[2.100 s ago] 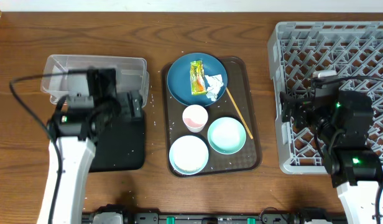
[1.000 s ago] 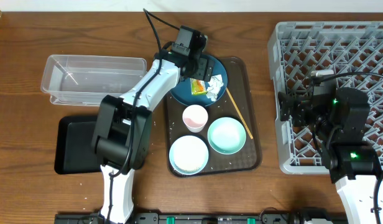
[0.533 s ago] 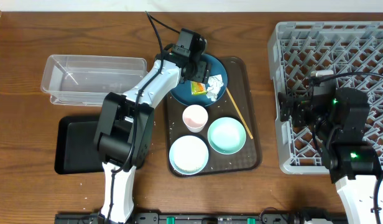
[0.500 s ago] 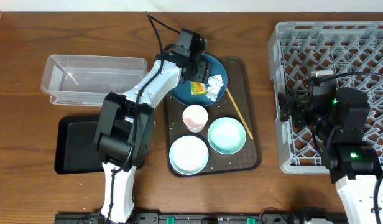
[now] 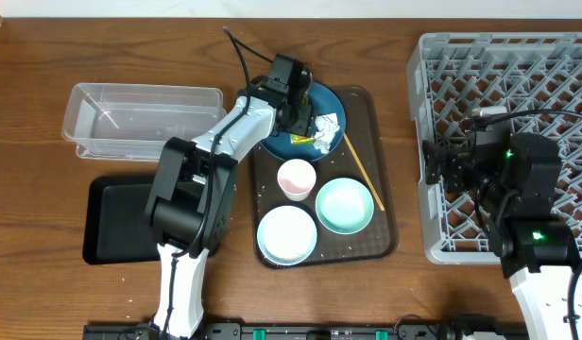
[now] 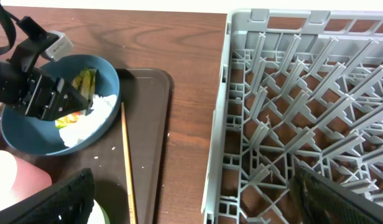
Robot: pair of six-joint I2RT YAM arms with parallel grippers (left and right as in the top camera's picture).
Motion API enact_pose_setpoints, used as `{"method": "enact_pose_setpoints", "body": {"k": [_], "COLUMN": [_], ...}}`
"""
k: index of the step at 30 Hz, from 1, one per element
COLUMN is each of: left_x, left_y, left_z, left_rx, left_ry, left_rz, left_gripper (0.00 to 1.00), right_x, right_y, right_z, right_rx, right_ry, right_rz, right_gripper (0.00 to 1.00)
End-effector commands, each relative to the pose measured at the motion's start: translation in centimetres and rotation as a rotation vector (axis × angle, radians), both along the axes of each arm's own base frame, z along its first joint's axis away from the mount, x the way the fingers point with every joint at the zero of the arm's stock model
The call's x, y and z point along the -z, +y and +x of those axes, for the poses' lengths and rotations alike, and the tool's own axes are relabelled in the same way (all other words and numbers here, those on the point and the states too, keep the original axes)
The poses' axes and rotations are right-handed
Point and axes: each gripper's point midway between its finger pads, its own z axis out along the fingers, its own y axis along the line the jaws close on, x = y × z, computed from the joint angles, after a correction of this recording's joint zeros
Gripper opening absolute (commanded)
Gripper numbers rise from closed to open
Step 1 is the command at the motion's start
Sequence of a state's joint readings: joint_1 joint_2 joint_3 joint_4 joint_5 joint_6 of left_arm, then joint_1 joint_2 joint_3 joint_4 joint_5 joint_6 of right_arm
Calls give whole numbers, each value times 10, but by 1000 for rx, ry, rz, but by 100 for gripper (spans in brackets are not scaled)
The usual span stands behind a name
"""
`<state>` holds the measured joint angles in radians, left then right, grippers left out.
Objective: Sort waste into correct bins and load items into the dishwasher rack
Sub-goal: 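Lift the yellow wrapper and drop it into the clear container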
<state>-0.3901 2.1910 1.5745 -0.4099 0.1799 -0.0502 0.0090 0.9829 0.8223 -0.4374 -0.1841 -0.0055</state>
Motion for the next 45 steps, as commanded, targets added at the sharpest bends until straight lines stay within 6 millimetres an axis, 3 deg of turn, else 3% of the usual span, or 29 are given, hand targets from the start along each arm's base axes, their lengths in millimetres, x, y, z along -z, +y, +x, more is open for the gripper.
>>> {"method": "enact_pose_setpoints", "body": {"k": [1,9,13,18,21,28,33,36,42,45], "left_x": [9,10,10,10,10,-2,-38,-72,-148,-175], "left_y": [4,2,2,2,2,6,19,39,101,138], "left_z": [-3,-6,-6,-6,-6,-1,5,9,17,17], "left_rx": [0,7,7,7,7,-5,-32,-73,-198,-270], "left_ry": [15,22,22,22,22,0,-52,-94,-218,-264], "left_rz": [18,20,21,20,20,12,-8,-17,-48,-51], "left_gripper": [64,52,34,24,8,6,6,6,6,6], "right_x": [-9,-9,-9,-9,-9,-9,-9,-9,-9,-9], "right_y": [4,4,4,4,4,4,4,4,4,4], "right_z": [2,2,2,2,2,2,2,2,2,2], "right_rx": [-3,-3,-4,-3,-4,-3,-4,-4,-3,-4], "right_ry": [-14,-14,-14,-14,-14,-14,-14,-14,-14,-15], "right_rz": [21,21,21,21,21,21,21,20,21,20], "right_gripper": [99,99,99,99,99,99,99,99,99,99]}}
